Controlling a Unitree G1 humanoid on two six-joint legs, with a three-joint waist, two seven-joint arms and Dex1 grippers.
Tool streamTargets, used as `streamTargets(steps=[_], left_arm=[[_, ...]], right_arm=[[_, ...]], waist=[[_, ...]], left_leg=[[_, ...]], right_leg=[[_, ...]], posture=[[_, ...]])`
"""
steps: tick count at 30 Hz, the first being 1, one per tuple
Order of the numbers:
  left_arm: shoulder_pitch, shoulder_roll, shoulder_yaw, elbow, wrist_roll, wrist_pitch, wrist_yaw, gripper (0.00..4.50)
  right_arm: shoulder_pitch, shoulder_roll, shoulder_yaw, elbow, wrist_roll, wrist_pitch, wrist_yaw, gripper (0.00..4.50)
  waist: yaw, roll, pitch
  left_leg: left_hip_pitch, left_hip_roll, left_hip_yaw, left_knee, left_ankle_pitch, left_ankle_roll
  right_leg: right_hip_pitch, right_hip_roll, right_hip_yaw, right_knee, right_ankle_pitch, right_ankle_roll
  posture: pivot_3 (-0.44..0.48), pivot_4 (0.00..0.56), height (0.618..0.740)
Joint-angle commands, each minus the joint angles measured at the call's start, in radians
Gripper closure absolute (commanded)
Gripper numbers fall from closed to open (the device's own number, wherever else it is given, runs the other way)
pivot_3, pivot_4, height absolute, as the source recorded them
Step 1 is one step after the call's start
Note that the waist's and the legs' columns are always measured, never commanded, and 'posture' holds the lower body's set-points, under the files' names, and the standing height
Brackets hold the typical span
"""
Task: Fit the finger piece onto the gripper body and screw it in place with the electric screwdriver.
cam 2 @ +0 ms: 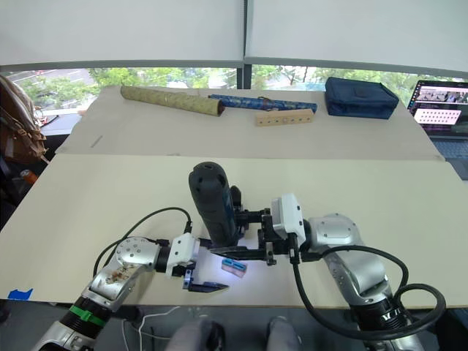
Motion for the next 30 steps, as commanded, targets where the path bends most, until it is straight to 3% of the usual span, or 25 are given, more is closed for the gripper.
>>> streamTargets(steps=[1, 30], left_arm=[[0.015, -0.004, -0.024, 0.031, 0.018, 0.018, 0.007, 0.05], [0.022, -0.002, -0.024, 0.005, 0.017, 0.042, 0.017, 0.05]], right_arm=[[-0.007, 0.001, -0.002, -0.025, 0.011, -0.005, -0.003, 2.56], [-0.005, -0.006, 0.007, -0.025, 0.012, 0.008, -0.016, 2.56]], waist=[[0.0, 0.0, 0.0], [0.0, 0.0, 0.0]], left_leg=[[0.0, 0.0, 0.0, 0.0, 0.0, 0.0], [0.0, 0.0, 0.0, 0.0, 0.0, 0.0]], right_leg=[[0.0, 0.0, 0.0, 0.0, 0.0, 0.0], [0.0, 0.0, 0.0, 0.0, 0.0, 0.0]], posture=[[0.0, 0.15, 0.74], [0.0, 0.15, 0.74]])
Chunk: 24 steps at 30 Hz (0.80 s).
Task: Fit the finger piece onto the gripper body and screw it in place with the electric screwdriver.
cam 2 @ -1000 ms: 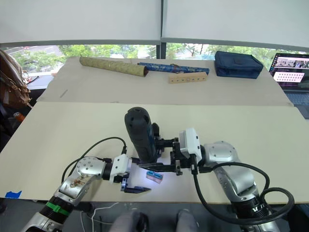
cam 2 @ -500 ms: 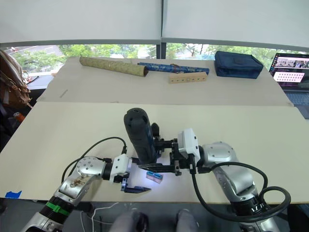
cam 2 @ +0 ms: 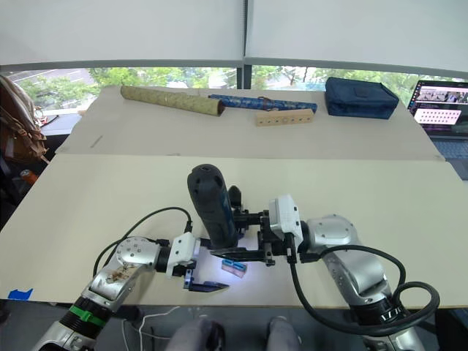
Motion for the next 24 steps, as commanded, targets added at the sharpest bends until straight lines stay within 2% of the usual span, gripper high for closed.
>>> streamTargets(steps=[1, 24], left_arm=[[0.021, -0.002, -0.024, 0.018, 0.017, 0.018, 0.008, 0.05], [0.019, -0.001, -0.02, 0.046, 0.021, -0.005, 0.007, 0.05]], right_arm=[[-0.004, 0.004, -0.013, -0.032, 0.014, -0.006, -0.008, 2.56], [0.004, -0.001, 0.004, -0.013, -0.009, -0.012, -0.013, 2.56]], waist=[[0.0, 0.0, 0.0], [0.0, 0.0, 0.0]], left_leg=[[0.0, 0.0, 0.0, 0.0, 0.0, 0.0], [0.0, 0.0, 0.0, 0.0, 0.0, 0.0]], right_leg=[[0.0, 0.0, 0.0, 0.0, 0.0, 0.0], [0.0, 0.0, 0.0, 0.0, 0.0, 0.0]], posture=[[0.0, 0.15, 0.74], [0.0, 0.15, 0.74]])
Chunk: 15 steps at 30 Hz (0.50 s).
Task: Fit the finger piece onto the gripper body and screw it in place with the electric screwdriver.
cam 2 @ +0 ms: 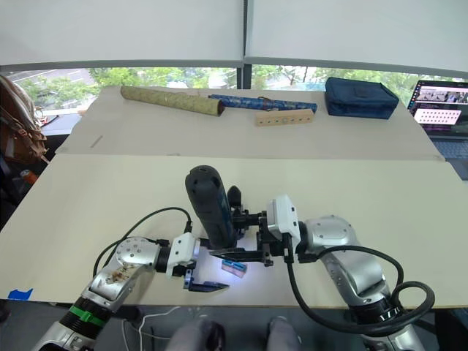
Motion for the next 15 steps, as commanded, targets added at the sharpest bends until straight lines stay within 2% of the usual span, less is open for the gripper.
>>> streamTargets(steps=[1, 15], left_arm=[[0.019, -0.001, -0.021, 0.044, 0.021, 0.004, 0.006, 0.05], [0.02, -0.007, -0.02, 0.065, 0.023, -0.016, 0.012, 0.05]], right_arm=[[0.005, 0.001, -0.006, -0.016, 0.0, -0.012, -0.002, 2.56], [0.036, 0.01, 0.005, 0.007, -0.026, -0.026, -0.018, 2.56]], waist=[[0.0, 0.0, 0.0], [0.0, 0.001, -0.001]], left_leg=[[0.0, 0.0, 0.0, 0.0, 0.0, 0.0], [0.005, 0.0, 0.0, -0.001, 0.0, 0.0]], right_leg=[[0.0, 0.0, 0.0, 0.0, 0.0, 0.0], [0.004, 0.0, 0.0, 0.0, 0.0, 0.0]], posture=[[0.0, 0.15, 0.74], [0.0, 0.15, 0.74]])
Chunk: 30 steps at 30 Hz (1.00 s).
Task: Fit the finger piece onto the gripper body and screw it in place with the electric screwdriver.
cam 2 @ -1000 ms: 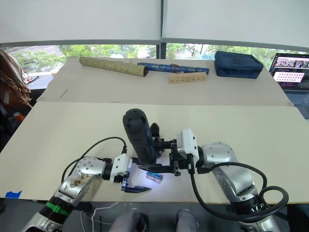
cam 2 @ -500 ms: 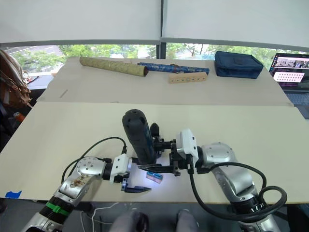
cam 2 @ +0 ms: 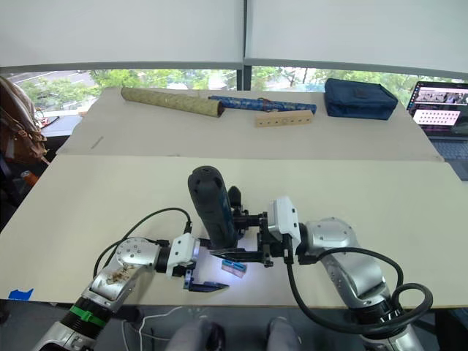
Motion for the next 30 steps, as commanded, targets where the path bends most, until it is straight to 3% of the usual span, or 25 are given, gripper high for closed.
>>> streamTargets(steps=[1, 14, 30], left_arm=[[0.02, -0.005, -0.02, 0.046, 0.023, 0.011, 0.012, 0.05], [0.003, -0.017, -0.017, 0.068, 0.024, 0.007, 0.014, 0.05], [-0.006, -0.021, -0.013, 0.055, 0.018, 0.019, 0.012, 0.05]], right_arm=[[0.012, 0.005, 0.006, 0.008, -0.018, -0.014, -0.006, 2.56], [0.022, 0.004, 0.014, 0.016, -0.023, -0.015, -0.002, 2.56], [-0.002, 0.013, -0.031, -0.035, 0.057, -0.005, 0.006, 2.56]], waist=[[0.0, 0.0, 0.0], [0.0, 0.001, -0.001], [0.001, 0.001, -0.001]], left_leg=[[0.0, 0.0, 0.0, 0.0, 0.0, 0.0], [0.011, 0.0, -0.001, -0.002, -0.006, 0.009], [0.01, -0.001, -0.002, -0.002, -0.006, 0.008]], right_leg=[[0.0, 0.0, 0.0, 0.0, 0.0, 0.0], [0.01, -0.002, -0.001, -0.004, 0.0, 0.0], [0.01, -0.007, -0.003, -0.004, 0.0, 0.0]], posture=[[0.0, 0.15, 0.74], [0.0, 0.15, 0.74], [0.0, 0.15, 0.74]])
